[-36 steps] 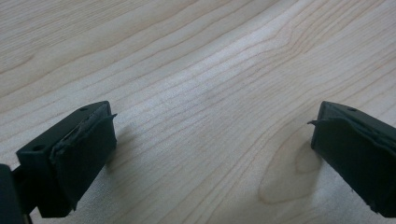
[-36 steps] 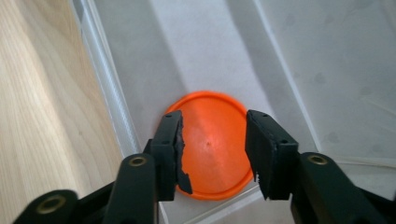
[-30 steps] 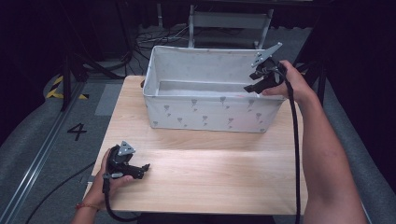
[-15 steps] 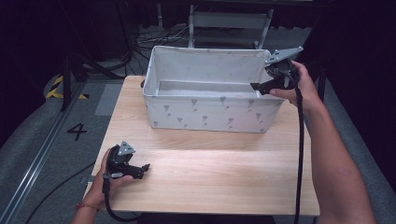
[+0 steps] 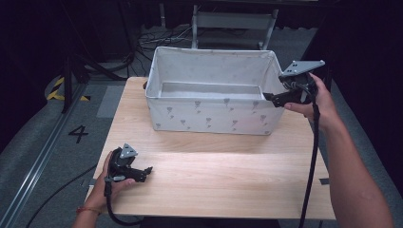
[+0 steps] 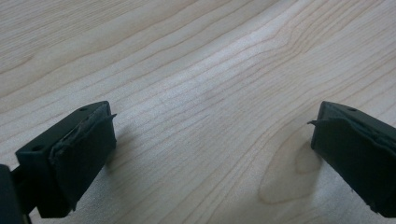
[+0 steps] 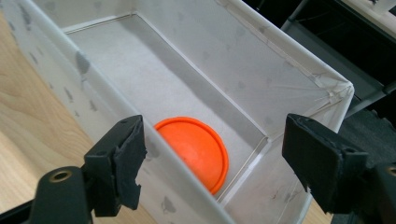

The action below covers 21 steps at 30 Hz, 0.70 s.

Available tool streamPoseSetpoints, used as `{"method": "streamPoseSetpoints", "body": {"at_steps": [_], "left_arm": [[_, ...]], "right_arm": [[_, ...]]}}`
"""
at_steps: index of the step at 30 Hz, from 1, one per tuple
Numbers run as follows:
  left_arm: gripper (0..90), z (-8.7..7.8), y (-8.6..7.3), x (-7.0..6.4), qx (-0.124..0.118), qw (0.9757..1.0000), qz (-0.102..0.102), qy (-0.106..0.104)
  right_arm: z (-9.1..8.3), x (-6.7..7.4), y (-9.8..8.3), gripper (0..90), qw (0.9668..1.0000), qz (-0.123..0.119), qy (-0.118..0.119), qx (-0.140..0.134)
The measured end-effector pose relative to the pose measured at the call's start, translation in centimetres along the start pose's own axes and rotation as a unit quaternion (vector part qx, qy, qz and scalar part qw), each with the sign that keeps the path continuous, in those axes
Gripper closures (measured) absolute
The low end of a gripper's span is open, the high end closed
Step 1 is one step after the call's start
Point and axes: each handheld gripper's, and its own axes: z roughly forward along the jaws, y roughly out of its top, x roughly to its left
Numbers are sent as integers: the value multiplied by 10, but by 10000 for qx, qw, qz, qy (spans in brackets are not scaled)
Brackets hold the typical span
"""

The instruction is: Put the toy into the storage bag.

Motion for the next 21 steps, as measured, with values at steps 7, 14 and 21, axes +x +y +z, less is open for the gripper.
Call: {"method": "streamPoseSetpoints", "body": {"at_steps": [7, 14, 21], "left_arm": [[2, 0, 0, 0, 1, 10000, 5, 0], [2, 0, 0, 0, -1, 10000, -12, 13], [2, 0, 0, 0, -2, 10000, -10, 13]], "right_arm": [[-14, 7, -17, 199, 9998, 81, -134, -96], [-24, 13, -34, 163, 9995, 28, -302, -133], [-32, 21, -55, 161, 9994, 36, -302, -177]]}}
